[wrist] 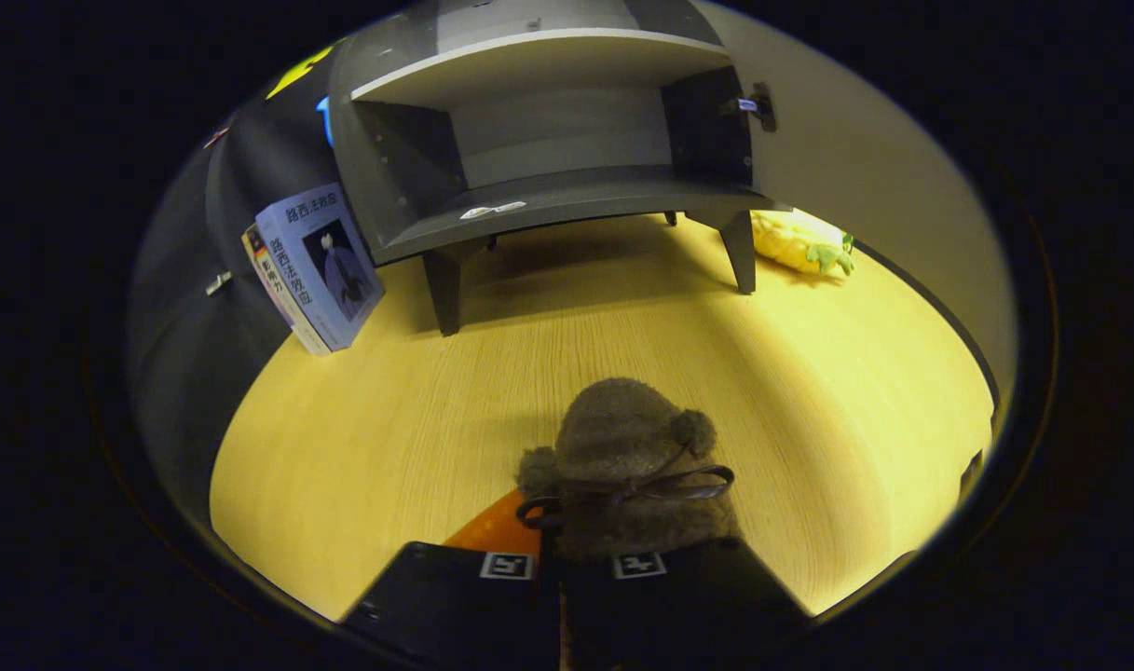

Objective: Open the shoe cabinet door, grab the shoes and put them into the shoe cabinet, then close the shoe cabinet door.

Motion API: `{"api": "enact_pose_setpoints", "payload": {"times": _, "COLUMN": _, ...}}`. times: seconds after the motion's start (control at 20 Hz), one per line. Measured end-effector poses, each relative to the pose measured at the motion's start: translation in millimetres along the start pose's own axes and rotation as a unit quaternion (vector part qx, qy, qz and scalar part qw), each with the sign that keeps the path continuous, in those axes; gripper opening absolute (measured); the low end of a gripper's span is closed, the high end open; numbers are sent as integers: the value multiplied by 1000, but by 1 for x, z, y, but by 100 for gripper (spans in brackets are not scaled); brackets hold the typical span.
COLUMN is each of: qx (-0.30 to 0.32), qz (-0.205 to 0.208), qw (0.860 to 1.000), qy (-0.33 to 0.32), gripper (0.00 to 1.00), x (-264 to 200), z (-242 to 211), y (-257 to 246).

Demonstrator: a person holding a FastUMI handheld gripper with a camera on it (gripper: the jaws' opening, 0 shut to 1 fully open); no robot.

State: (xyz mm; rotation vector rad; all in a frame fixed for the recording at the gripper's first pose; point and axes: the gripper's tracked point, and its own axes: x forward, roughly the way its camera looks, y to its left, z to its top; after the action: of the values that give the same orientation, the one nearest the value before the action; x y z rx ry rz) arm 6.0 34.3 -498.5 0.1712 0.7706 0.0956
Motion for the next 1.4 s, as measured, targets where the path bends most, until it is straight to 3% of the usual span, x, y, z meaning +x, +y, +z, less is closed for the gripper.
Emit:
{"api": "enact_pose_setpoints", "payload": {"times": 0.05, "qx": -7, "qz": 5, "qw": 1000, "qy": -1, "gripper": 8, "x": -8, "z": 2, "y": -2}}
{"api": "enact_pose_setpoints", "payload": {"times": 0.25, "qx": -2, "qz": 21, "qw": 999, "qy": -26, "gripper": 8, "x": -43, "z": 40, "y": 2}}
{"api": "enact_pose_setpoints", "payload": {"times": 0.8, "qx": 8, "qz": 56, "qw": 992, "qy": -110, "gripper": 8, "x": -158, "z": 221, "y": 55}}
{"api": "enact_pose_setpoints", "payload": {"times": 1.1, "qx": -1, "qz": 57, "qw": 987, "qy": -150, "gripper": 8, "x": -162, "z": 336, "y": 81}}
{"api": "enact_pose_setpoints", "payload": {"times": 1.4, "qx": 2, "qz": 57, "qw": 984, "qy": -166, "gripper": 7, "x": -122, "z": 440, "y": 108}}
